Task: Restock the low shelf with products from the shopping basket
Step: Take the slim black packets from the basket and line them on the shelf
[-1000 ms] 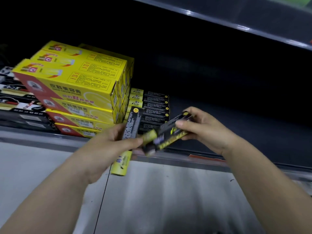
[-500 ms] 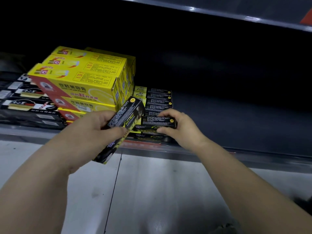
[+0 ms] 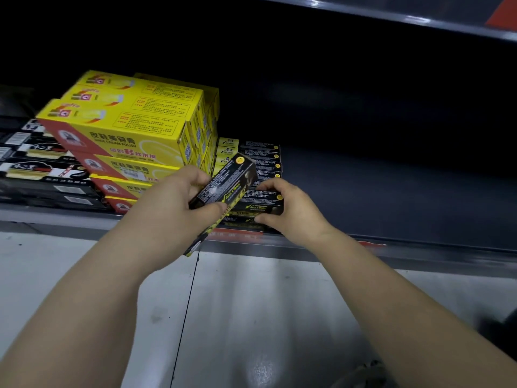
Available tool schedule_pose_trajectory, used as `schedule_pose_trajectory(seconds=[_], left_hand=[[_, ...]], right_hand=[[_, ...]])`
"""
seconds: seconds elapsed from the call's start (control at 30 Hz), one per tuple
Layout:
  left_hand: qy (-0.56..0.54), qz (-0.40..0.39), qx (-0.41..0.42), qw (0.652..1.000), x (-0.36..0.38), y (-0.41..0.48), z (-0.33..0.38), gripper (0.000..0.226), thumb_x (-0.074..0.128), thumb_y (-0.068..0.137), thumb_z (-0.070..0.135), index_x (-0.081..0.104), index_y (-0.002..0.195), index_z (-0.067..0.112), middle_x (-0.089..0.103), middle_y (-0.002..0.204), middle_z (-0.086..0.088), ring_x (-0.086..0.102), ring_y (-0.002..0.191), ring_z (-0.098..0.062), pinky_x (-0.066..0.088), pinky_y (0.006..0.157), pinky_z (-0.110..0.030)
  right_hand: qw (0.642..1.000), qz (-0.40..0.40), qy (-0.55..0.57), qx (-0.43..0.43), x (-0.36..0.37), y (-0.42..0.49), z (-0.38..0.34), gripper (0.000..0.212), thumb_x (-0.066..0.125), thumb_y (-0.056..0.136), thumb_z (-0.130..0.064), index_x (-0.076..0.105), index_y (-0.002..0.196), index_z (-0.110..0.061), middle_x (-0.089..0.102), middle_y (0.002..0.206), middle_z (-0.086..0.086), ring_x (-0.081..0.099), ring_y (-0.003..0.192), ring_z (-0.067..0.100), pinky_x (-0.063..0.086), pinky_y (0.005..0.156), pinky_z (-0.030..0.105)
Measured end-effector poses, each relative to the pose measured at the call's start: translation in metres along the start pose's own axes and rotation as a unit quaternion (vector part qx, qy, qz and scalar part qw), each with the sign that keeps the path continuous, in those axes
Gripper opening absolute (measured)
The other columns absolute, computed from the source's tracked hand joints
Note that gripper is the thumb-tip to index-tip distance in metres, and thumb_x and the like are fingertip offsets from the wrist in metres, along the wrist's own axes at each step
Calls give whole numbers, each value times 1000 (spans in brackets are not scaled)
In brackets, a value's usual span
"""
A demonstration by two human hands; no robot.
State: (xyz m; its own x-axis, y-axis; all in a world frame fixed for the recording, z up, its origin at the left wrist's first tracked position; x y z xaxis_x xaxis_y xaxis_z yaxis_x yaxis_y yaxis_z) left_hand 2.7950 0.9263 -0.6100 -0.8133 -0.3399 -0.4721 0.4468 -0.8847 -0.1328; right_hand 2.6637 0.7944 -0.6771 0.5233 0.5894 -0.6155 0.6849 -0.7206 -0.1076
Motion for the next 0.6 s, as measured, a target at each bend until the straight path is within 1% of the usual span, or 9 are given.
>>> schedule_pose_trajectory(seconds=[0.07,0.17,0.2,0.27,0.33,0.37,0.43,0.5,0.6], left_hand=[[-3,-5,6,1000,5,1,2,14,66,84,20,54,89,25,73,78,12,62,59,-13,49,53,-30],[11,-17,20,1000,13,2,7,15,67,84,18,60,95,26,73,86,14,67,70,-12,51,59,-29],[18,-19,27,999,15,2,10,17,67,83,18,61,97,26,72,90,14,68,76,-14,52,64,-32],[33,-21,41,998,17,2,16,20,70,80,18,62,95,30,70,96,13,66,88,-22,52,80,-42],[62,1,35,997,11,0,17,31,76,75,19,61,98,31,67,103,12,62,100,-17,48,92,-42],[81,21,23,996,5,0,14,38,78,72,21,60,103,30,65,105,11,60,103,-14,47,93,-39],[101,49,-6,994,-8,-3,9,45,80,69,26,57,107,29,62,103,14,59,99,-10,49,84,-35],[91,53,-33,994,-10,-3,3,41,78,70,32,57,104,27,62,96,16,62,88,-7,51,73,-31],[90,11,-79,993,8,0,-9,32,75,74,35,58,98,22,66,92,13,63,84,-9,48,68,-26]], right_hand=[[1000,9,-18,-24,-7,-5,-9,70,81,70,-24,43,129,-33,50,128,-5,42,124,17,39,105,41],[994,-21,42,-101,-25,-18,-38,94,83,65,-32,26,138,-47,36,139,-7,31,133,10,31,109,31],[989,-41,63,-127,-29,-22,-49,90,83,66,-31,29,137,-48,38,138,-8,35,131,6,33,108,27],[980,-69,91,-160,-35,-25,-60,65,80,72,-22,49,127,-37,53,122,-14,51,113,-2,42,98,18],[979,-57,110,-160,-45,-24,-60,38,76,75,-15,61,105,-32,64,96,-21,60,91,-6,47,82,12],[980,-33,127,-149,-53,-22,-54,33,75,76,-13,62,98,-33,65,89,-23,60,85,-6,47,79,10],[977,37,180,-112,-71,-18,-34,28,72,79,-11,62,94,-33,66,85,-22,61,83,-5,47,78,12],[971,103,206,-72,-79,-12,-15,25,69,82,-14,62,93,-35,66,87,-20,61,86,-2,49,80,15],[975,95,199,-36,-60,-1,-4,26,68,84,-13,60,92,-35,65,92,-15,60,84,-5,48,77,12]])
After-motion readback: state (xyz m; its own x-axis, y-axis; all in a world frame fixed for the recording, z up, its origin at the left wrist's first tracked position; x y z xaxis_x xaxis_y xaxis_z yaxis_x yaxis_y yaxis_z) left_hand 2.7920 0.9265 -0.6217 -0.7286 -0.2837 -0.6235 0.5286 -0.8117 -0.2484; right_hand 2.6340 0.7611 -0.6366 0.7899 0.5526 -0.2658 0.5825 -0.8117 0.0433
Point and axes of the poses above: each hand's wrist, its own y-axis towards the middle knuckle, its own x-axis out of the palm, z = x × y, the point moved 6 cm from there along y, towards the middle knuckle
